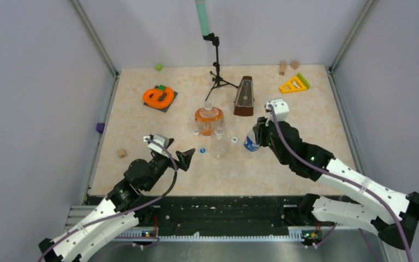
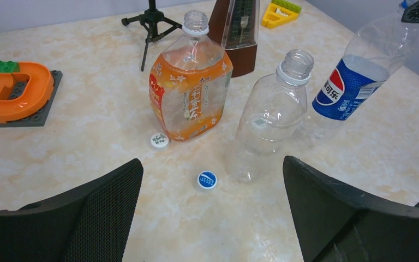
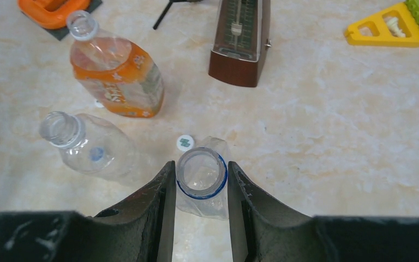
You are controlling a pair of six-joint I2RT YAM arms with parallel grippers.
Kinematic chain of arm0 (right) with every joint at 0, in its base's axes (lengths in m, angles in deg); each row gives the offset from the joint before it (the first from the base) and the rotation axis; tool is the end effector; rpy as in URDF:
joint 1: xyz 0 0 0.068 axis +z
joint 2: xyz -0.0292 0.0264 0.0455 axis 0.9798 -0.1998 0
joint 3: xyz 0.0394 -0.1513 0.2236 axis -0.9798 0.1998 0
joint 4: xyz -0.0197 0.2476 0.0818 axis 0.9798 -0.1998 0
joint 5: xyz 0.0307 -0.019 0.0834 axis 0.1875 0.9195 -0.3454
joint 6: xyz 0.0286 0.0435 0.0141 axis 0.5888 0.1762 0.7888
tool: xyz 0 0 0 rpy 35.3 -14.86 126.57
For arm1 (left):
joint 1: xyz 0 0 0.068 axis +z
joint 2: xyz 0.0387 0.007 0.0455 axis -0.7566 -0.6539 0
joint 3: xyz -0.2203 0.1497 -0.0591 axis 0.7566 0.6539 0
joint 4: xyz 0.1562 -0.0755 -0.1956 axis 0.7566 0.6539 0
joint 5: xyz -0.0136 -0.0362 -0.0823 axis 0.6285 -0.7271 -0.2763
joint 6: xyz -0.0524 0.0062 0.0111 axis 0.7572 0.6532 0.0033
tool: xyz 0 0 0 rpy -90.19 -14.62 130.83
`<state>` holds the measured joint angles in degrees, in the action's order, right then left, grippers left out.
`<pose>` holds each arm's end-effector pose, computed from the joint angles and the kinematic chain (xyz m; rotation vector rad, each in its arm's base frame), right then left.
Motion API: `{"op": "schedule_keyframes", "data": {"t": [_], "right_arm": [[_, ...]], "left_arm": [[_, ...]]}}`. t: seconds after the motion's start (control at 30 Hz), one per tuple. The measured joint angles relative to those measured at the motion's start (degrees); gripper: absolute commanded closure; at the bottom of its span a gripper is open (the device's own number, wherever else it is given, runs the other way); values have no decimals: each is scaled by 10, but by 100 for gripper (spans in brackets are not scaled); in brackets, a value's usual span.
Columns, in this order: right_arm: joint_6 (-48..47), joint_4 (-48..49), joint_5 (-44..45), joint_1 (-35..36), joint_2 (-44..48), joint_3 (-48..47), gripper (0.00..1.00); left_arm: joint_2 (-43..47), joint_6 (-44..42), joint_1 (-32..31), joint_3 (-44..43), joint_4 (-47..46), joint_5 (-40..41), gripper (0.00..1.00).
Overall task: Unscrew the bottle caps
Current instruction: Place the plastic bottle at the center of the board.
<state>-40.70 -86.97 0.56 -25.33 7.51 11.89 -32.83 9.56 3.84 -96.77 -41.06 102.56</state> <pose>0.1311 0.1421 0.3421 -0.1971 1.8822 0.2836 0.0942 -0.0842 0.2585 0.3450 1.5785 -0.5492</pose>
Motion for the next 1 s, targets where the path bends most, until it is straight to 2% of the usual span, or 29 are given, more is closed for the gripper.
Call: {"op": "schedule_keyframes", "data": {"t": [0.23, 0.77, 1.0], "right_arm": [[-19, 4, 39, 0, -76, -36, 95], [-47, 47, 33, -9, -150, -45, 91], [-45, 57, 29, -21, -167, -47, 80]], "left_arm": [[6, 12, 0, 0, 14, 19, 1], [10, 22, 0, 0, 20, -1, 1], [-11, 22, 0, 0, 35, -8, 1]]}}
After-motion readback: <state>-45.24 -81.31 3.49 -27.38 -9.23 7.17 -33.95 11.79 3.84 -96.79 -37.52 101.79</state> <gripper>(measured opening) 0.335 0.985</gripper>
